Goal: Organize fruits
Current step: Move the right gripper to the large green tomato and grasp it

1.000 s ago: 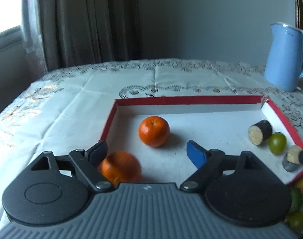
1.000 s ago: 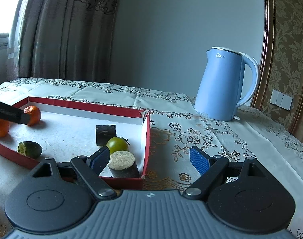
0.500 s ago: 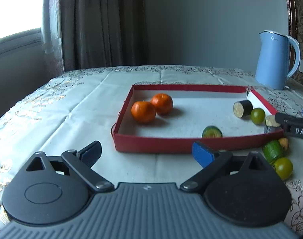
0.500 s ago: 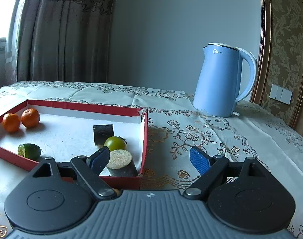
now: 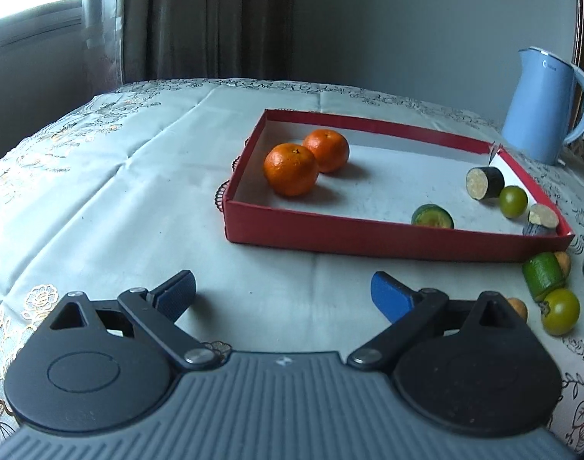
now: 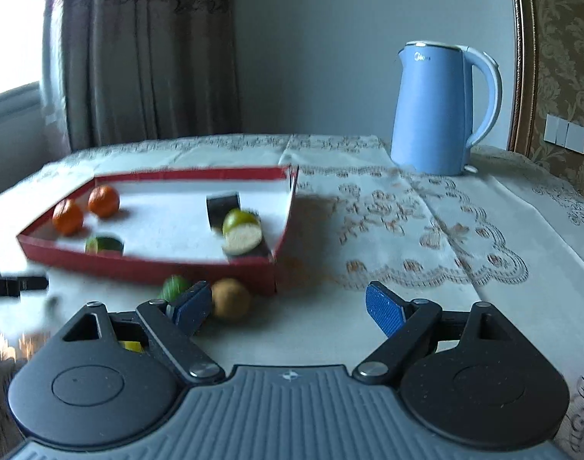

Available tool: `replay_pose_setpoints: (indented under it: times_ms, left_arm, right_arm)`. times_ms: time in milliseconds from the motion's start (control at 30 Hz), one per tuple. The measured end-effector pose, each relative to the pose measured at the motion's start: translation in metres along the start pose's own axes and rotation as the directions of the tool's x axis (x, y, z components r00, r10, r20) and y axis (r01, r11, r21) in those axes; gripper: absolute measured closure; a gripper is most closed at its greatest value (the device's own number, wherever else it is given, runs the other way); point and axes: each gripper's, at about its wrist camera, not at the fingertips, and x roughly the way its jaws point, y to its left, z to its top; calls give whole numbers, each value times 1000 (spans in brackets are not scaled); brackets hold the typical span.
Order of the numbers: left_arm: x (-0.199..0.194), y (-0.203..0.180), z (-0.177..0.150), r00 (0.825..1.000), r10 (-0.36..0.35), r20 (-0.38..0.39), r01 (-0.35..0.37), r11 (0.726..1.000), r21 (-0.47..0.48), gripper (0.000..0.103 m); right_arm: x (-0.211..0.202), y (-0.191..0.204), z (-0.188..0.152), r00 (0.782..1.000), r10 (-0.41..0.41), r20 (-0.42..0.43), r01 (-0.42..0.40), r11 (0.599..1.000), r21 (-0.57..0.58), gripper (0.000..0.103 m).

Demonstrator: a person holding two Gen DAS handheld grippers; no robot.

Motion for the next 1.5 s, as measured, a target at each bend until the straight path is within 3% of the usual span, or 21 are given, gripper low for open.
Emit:
replay_pose_setpoints:
  times_ms: [300,400,567,633,767,833,1100,1500]
  left_arm:
    - [4,-5,1,1000,4,-25,-3,1000,30,0]
    - [5,-3,1,1000,-4,-26,4,1000,20,0]
    - [5,-5,1,1000,3,-30,-2,1000,28,0]
    - [5,-5,1,1000,-1,-29,1,1000,23,0]
    - [5,-4,1,1000,-6,-26,7,1000,16,0]
    - [5,-3,1,1000,-6,-26,6,1000,17,0]
    - [5,-1,1,1000,-15,-22,15,1000,5,0]
    - [4,1,0,1000,-23,-17,23,1000,-5,0]
  right_arm:
    - [-9,3,-14,998,46,-30,-47,998,-35,16]
    - [-9,5,-9,995,86,-47,-87,996,-6,26]
    - [-17,25,-11,983,179,-44,-180,983,-23,27]
    - [-15,32,-11,980,191,-51,-193,981,-37,36]
    - [-12,44,-12,969,233,-76,-236,971,-26,39]
    - [-9,50,-13,971,225,-77,-229,973,-41,41]
    - [6,63,-12,966,233,-111,-238,971,-34,69]
    - [-5,64,-14,978,192,-86,-198,977,-74,69]
